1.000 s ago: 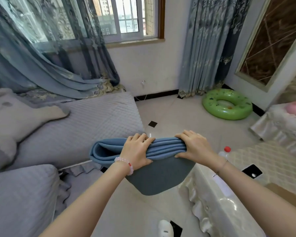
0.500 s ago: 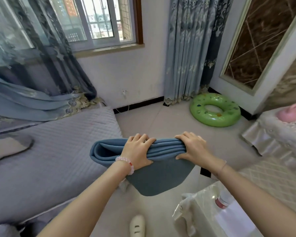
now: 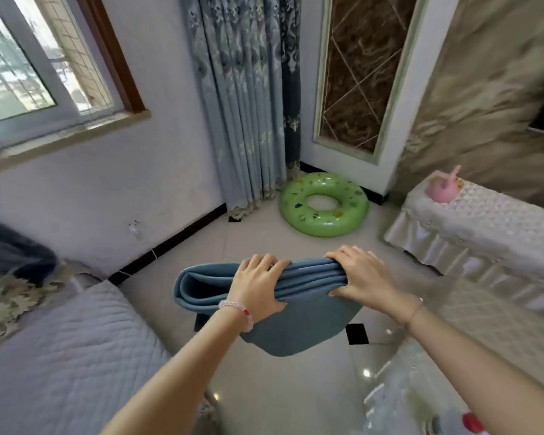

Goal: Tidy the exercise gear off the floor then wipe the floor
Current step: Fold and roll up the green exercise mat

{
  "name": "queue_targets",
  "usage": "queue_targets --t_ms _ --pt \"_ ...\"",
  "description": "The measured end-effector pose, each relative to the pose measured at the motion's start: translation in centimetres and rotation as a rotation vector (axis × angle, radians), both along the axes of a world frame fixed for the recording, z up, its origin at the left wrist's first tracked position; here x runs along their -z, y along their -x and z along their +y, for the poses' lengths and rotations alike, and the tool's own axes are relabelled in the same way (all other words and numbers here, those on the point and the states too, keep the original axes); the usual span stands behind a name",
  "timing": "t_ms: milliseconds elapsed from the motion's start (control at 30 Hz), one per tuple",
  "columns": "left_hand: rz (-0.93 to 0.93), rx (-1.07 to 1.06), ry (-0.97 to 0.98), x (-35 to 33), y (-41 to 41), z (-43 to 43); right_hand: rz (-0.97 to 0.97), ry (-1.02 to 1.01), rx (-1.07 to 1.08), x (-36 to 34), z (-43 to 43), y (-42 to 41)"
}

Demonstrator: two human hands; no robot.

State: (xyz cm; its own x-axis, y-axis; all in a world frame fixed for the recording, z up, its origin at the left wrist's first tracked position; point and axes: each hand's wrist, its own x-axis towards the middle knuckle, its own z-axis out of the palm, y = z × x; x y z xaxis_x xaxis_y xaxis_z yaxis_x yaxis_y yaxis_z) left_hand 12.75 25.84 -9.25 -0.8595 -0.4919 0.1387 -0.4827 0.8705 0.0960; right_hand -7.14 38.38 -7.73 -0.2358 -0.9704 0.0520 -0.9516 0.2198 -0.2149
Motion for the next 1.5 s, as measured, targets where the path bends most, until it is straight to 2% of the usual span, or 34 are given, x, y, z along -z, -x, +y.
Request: queue_targets --t_ms 167,433,633,767,967,1300,1500 --pt "0.034 0.138 0.001 0.1 6.8 -4.8 -0.022 -0.008 0.148 0.4 -2.3 5.1" --pt "-0.050 0.248 -0.067 -0.1 18.5 -10.9 -0.077 -0.001 0.244 0.9 -6.5 15.5" --pt "-0.051 0.340 -0.021 -0.5 30.7 -15.9 -0.140 0.020 0.315 1.6 -10.0 26.2" --pt "-0.018 0.400 0.003 -0.4 39.3 -18.1 -0.104 0.037 0.356 1.4 -11.4 34.0" --pt "0.000 0.531 0.018 0.4 50.8 -19.5 -0.040 0.001 0.507 1.5 -10.9 42.5" --pt "-0.168 0.815 -0.097 4.3 72.6 -19.3 -0.050 -0.090 0.770 4.9 -8.7 58.1" --pt "-0.205 0.961 -0.095 5.5 85.1 -18.1 -0.071 -0.105 0.941 5.4 -7.5 66.1"
